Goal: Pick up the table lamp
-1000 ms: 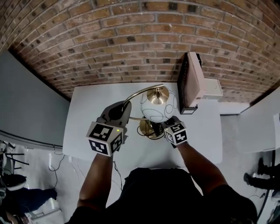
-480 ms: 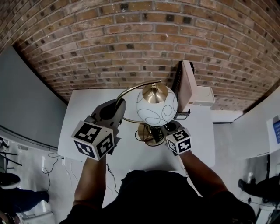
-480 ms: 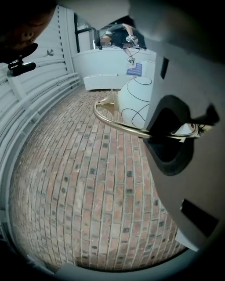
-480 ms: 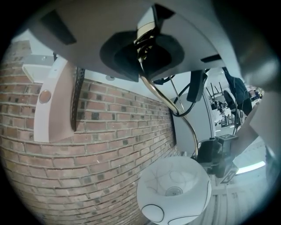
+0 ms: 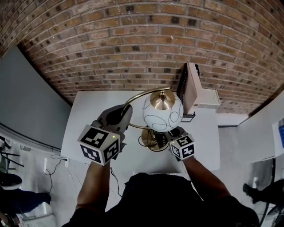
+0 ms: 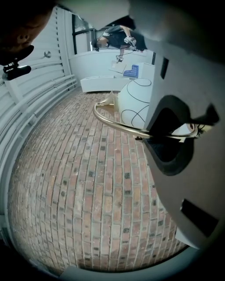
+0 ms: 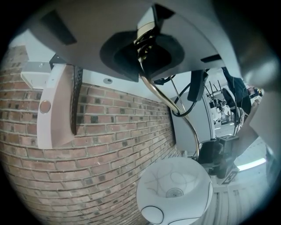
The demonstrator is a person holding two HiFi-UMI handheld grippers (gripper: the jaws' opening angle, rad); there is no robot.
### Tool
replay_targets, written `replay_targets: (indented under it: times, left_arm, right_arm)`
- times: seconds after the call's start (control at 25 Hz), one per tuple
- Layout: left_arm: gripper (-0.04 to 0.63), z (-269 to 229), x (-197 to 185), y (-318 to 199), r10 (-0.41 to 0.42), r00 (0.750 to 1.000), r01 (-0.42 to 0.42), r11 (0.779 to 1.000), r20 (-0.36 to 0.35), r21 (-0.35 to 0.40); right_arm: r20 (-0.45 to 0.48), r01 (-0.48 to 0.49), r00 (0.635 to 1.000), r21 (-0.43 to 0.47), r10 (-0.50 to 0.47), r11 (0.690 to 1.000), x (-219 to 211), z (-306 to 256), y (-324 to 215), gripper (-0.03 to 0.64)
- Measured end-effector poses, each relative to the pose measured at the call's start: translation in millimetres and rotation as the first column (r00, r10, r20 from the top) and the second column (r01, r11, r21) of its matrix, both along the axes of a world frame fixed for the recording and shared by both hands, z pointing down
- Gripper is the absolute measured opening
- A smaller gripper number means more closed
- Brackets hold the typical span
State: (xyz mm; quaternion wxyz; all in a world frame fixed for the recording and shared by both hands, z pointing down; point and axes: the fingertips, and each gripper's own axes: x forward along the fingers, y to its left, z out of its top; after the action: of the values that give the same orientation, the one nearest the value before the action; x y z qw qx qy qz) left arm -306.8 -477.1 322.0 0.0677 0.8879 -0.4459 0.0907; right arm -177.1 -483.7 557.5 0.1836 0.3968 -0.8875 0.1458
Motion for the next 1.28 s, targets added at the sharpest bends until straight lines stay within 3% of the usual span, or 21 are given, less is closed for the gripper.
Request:
replay_targets:
  times: [1.28]
  left_arm:
    - [0.005, 6.5, 1.2, -0.3, 0.002, 1.000, -0.002, 1.000, 0.023, 0.005]
  right_arm:
    - [-0.003, 0.008, 1.000, 0.004, -0.008, 1.000, -5.7, 10.1, -4.5, 0.036]
